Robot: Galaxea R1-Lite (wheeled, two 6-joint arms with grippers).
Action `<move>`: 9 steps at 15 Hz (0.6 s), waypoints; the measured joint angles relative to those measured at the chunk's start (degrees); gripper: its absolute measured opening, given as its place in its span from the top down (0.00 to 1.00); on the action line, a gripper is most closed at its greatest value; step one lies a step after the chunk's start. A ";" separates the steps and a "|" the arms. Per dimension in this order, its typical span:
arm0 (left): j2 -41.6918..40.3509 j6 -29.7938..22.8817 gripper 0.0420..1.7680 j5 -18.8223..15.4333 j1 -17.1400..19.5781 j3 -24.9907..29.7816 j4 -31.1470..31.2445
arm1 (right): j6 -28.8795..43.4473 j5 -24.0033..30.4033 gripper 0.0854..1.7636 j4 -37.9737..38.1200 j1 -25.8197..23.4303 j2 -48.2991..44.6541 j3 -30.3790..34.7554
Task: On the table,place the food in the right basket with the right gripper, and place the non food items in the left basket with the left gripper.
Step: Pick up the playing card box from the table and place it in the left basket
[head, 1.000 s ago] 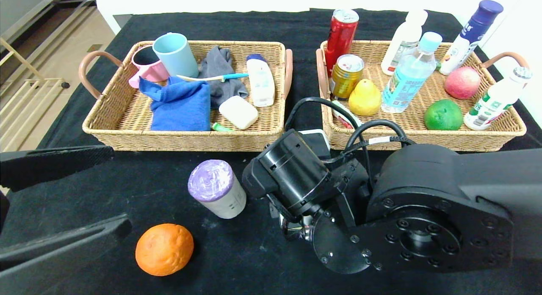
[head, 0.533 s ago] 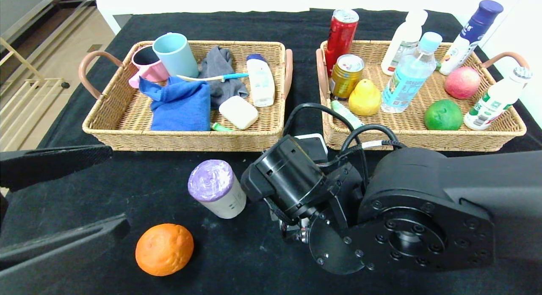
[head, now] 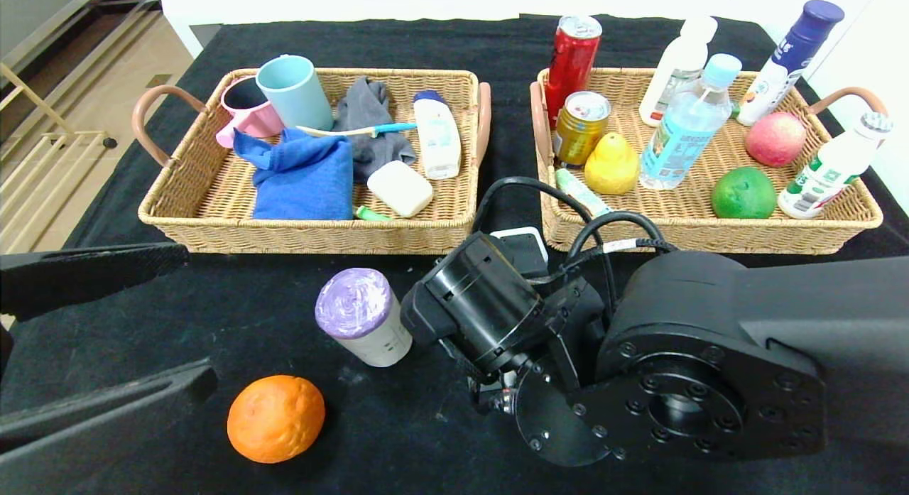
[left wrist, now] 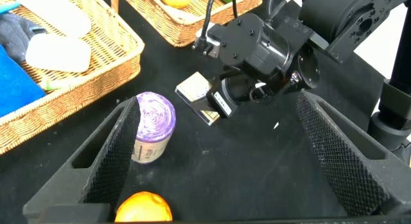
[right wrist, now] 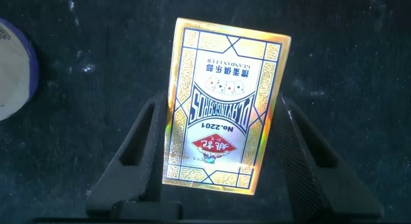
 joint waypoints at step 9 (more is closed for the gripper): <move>-0.09 0.04 0.00 0.00 0.00 -0.06 -0.02 | -0.02 0.01 0.41 0.06 0.01 0.05 0.00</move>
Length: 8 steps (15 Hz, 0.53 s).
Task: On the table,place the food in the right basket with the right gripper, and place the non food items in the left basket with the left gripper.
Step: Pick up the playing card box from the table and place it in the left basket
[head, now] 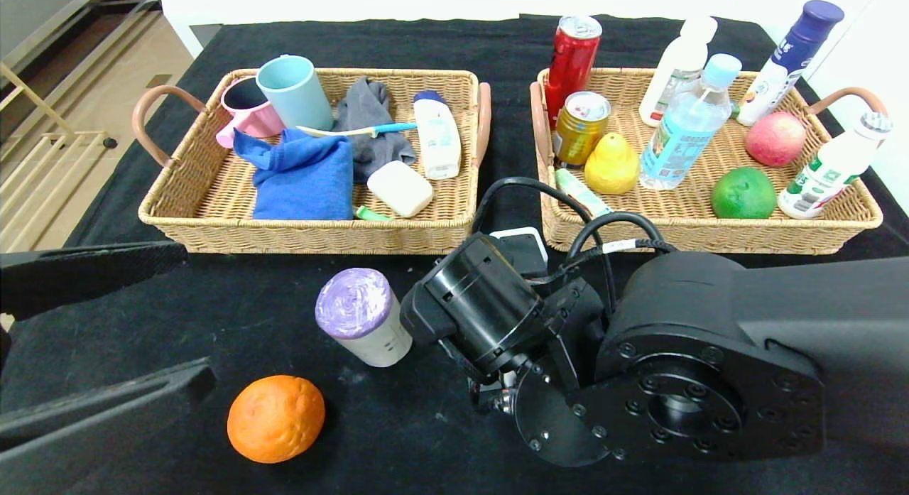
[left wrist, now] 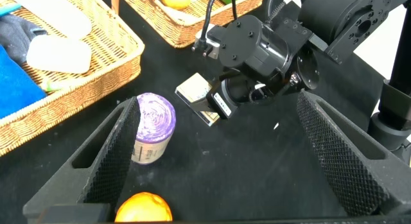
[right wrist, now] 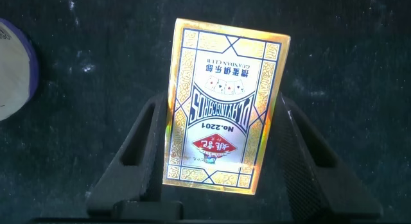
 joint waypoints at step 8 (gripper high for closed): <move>0.12 0.05 0.00 0.00 -0.06 0.15 0.07 | -0.83 -0.54 0.41 4.40 1.07 -3.66 -1.40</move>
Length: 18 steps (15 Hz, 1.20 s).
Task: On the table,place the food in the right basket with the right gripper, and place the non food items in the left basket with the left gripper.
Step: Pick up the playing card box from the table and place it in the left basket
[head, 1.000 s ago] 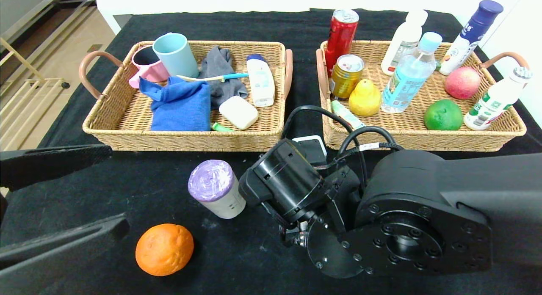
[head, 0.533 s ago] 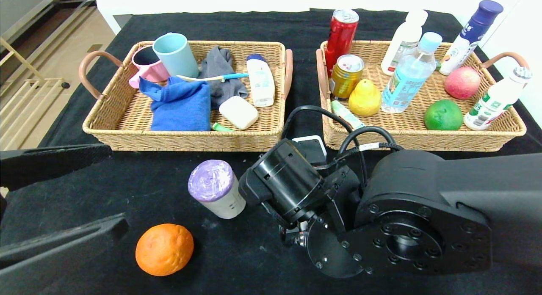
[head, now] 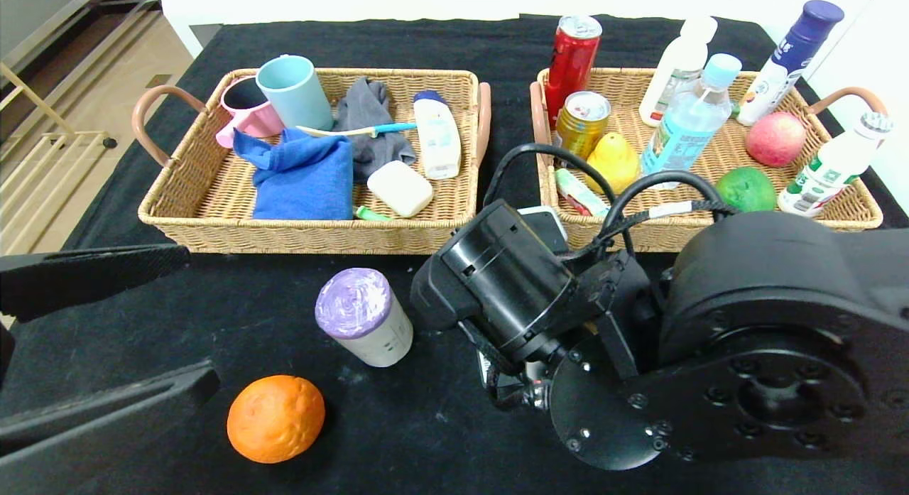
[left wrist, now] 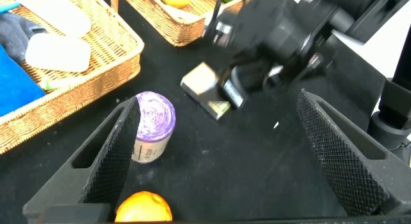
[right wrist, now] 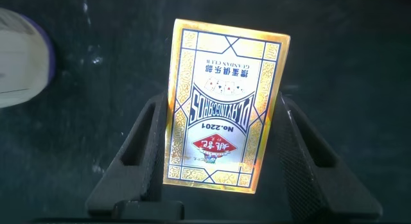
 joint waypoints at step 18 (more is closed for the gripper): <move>0.00 1.16 0.00 -0.01 0.01 0.02 -0.05 | -30.27 1.72 0.42 -27.39 -2.43 3.55 -14.53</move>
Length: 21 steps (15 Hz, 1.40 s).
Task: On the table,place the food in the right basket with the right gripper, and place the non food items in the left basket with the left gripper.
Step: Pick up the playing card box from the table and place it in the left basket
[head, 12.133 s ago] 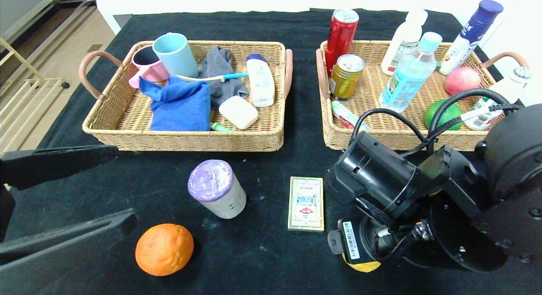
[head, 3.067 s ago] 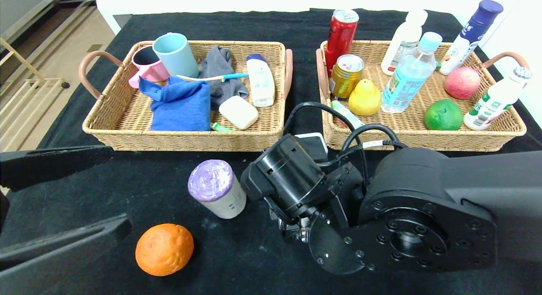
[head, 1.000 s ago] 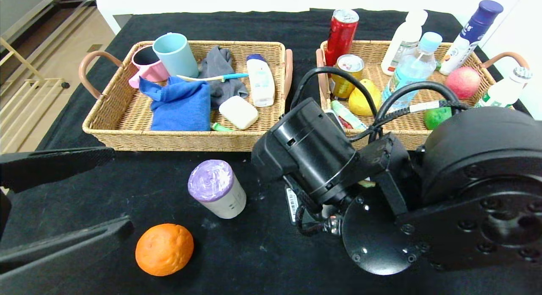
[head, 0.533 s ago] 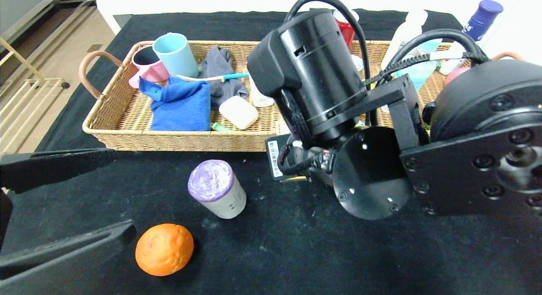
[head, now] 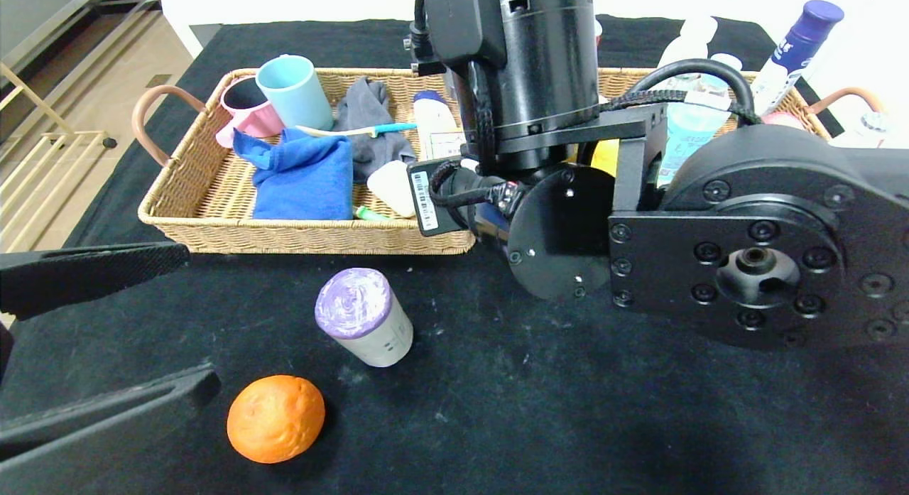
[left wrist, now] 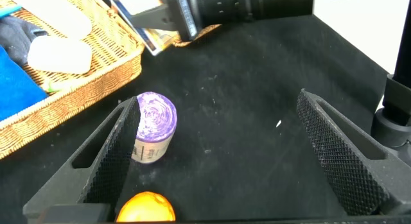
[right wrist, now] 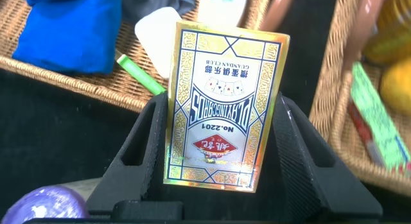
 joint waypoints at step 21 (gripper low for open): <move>0.07 0.67 0.00 0.15 0.11 -0.02 0.00 | -18.90 2.56 0.42 -26.83 -3.58 10.31 -3.10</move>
